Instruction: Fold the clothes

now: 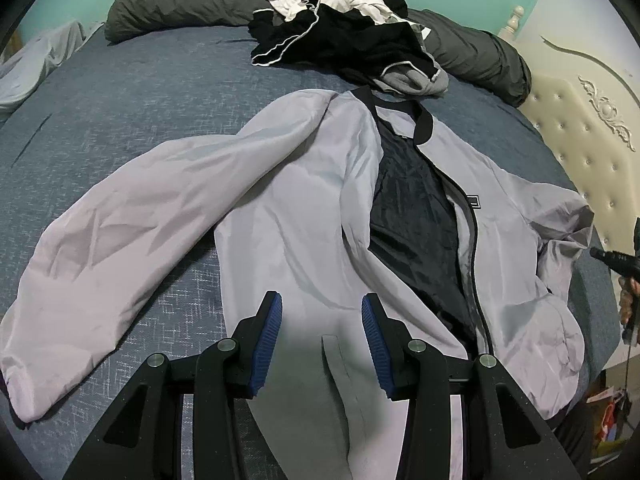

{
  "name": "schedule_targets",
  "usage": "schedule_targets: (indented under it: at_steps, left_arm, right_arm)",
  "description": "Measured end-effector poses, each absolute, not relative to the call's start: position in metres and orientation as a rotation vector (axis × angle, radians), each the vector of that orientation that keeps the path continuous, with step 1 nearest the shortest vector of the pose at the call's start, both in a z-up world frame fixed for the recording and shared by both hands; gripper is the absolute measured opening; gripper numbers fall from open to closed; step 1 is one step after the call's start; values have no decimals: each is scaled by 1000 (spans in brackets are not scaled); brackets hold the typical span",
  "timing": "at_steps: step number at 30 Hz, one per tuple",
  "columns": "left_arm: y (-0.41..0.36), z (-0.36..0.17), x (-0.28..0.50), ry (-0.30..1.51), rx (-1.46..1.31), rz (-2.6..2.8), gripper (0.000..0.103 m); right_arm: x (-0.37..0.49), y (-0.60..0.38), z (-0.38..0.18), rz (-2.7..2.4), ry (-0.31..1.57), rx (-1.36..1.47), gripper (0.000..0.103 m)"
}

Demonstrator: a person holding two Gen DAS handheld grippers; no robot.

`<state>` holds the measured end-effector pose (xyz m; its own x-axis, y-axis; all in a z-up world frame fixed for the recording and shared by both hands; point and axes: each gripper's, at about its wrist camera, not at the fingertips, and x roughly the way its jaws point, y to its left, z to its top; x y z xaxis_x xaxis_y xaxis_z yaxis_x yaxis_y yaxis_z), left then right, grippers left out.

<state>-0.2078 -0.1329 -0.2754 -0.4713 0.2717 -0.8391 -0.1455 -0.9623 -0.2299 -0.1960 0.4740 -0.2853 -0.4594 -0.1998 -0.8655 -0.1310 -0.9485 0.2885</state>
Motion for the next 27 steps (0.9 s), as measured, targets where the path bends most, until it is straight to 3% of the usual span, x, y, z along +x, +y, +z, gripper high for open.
schedule_targets:
  at_steps: [4, 6, 7, 8, 11, 15, 16, 17, 20, 27]
  left_arm:
    - [-128, -273, -207, -205, -1455, 2494, 45]
    - [-124, -270, -204, -188, -1450, 2488, 45]
    - [-121, -269, -203, -176, -1448, 2486, 45]
    - [-119, -268, -202, -163, -1448, 2482, 45]
    - [-118, -268, -202, -149, -1448, 2476, 45]
    - [-120, -271, -203, -154, -1452, 2474, 45]
    - [-121, -271, -203, -156, -1454, 2472, 45]
    - [-121, -272, -202, -157, -1455, 2472, 45]
    - [-125, -274, -203, -153, -1463, 2472, 45]
    - [-137, -269, -208, -142, -1469, 2489, 45]
  right_arm:
    - [-203, 438, -308, -2511, -467, 1661, 5]
    - [-207, 426, -320, -2505, -441, 1700, 24]
    - [-209, 421, -326, -2502, -428, 1720, 39]
    - [-211, 415, -332, -2498, -415, 1740, 44]
    - [-217, 398, -350, -2486, -375, 1799, 45]
    - [-225, 375, -374, -2468, -320, 1877, 44]
    - [-227, 369, -380, -2463, -306, 1897, 36]
    - [-227, 368, -383, -2463, -316, 1892, 21]
    - [-223, 375, -372, -2487, -337, 1830, 5]
    - [-205, 442, -309, -2660, -308, 1671, 2]
